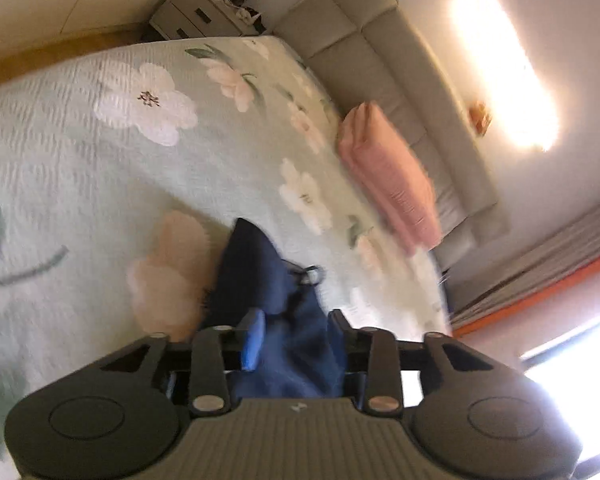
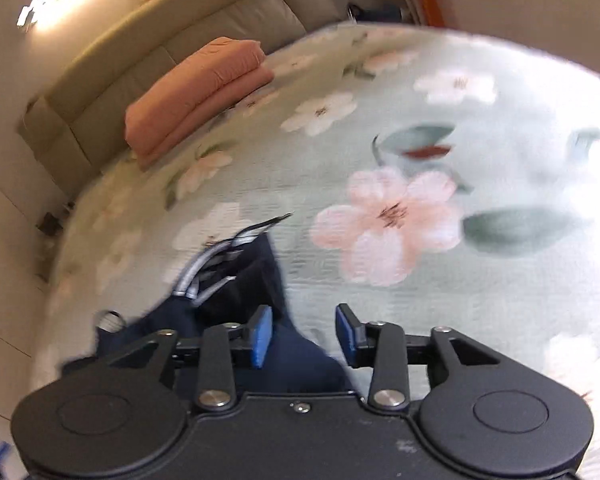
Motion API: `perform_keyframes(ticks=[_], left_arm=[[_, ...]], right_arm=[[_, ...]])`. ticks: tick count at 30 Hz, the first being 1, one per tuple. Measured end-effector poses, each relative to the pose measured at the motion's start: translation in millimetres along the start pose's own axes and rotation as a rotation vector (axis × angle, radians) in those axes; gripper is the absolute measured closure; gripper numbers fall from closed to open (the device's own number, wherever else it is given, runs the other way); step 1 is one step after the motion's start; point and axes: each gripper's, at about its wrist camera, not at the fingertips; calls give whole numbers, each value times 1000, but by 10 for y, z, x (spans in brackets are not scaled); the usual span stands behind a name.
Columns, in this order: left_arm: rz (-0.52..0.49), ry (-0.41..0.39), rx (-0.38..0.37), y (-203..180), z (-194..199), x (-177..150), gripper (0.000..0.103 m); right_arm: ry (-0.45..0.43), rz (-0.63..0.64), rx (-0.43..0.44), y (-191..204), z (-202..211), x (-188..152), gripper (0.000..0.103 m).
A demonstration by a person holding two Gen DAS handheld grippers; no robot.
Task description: Fold large clothes
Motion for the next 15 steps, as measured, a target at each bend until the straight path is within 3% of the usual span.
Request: perform_keyframes(ticks=[5, 7, 9, 10, 13, 15], left_arm=[[-198, 200, 26, -76, -469, -104, 61], [-325, 248, 48, -241, -655, -165, 57], [-447, 282, 77, -400, -869, -217, 50], [-503, 287, 93, -479, -963, -225, 49], [-574, 295, 105, -569, -1175, -195, 41], [-567, 328, 99, -540, -1344, -128, 36]], right_arm=[[110, 102, -75, 92, -259, -245, 52], [142, 162, -85, 219, -403, -293, 45], [157, 256, -75, 399, -507, -327, 22], [151, 299, -76, 479, -557, -336, 21], [135, 419, -85, 657, -761, -316, 21], [151, 460, -81, 682, -947, -277, 21]])
Point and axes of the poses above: each gripper's, at about its wrist camera, not at the fingertips, and z roughly against the way its jaws point, y to its left, x to its top, and after that the axes turned 1 degree about x, right-handed
